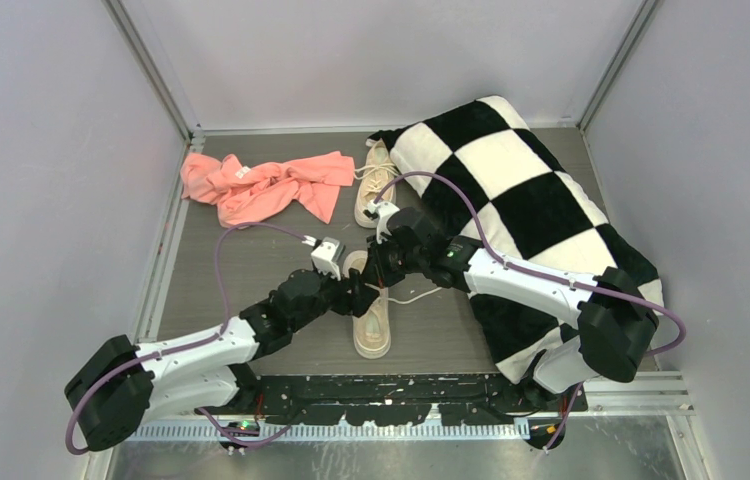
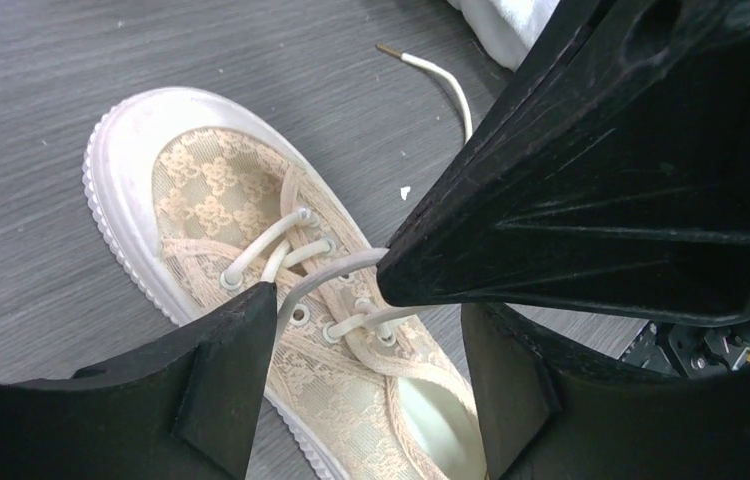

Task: Tie the shoes
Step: Fold the shoelace.

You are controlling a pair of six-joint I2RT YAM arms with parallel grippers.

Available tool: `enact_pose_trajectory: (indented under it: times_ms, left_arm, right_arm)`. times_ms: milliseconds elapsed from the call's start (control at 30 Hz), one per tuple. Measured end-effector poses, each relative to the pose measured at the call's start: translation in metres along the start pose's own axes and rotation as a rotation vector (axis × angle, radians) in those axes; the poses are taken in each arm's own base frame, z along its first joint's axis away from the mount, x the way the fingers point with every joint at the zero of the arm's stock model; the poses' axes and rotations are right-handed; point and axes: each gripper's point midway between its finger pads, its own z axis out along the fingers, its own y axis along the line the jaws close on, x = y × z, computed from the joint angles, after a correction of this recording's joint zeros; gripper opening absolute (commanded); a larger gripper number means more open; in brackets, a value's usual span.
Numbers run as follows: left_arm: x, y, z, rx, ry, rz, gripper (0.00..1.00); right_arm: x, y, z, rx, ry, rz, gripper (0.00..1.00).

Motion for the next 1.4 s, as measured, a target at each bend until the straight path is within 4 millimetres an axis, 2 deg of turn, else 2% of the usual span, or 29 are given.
enact_pose_trajectory:
  times_ms: [433, 733, 1000, 1200, 1400]
  left_arm:
    - [0.006, 0.002, -0.001, -0.017, 0.036, -0.015, 0.53]
    - [0.014, 0.002, 0.007, -0.017, 0.056, -0.036, 0.45]
    - [0.011, 0.000, 0.009, -0.007, 0.042, -0.041, 0.35]
    - [0.011, 0.000, 0.009, -0.006, 0.043, -0.041, 0.31]
    - [0.011, 0.000, 0.009, -0.006, 0.044, -0.041, 0.32]
  right_arm:
    - [0.000, 0.000, 0.000, 0.000, 0.000, 0.000, 0.01]
    - [0.000, 0.000, 0.000, 0.000, 0.000, 0.000, 0.01]
    - [0.000, 0.000, 0.000, 0.000, 0.000, 0.000, 0.01]
    - [0.000, 0.000, 0.000, 0.000, 0.000, 0.000, 0.01]
    - [0.000, 0.000, 0.000, 0.000, 0.000, 0.000, 0.01]
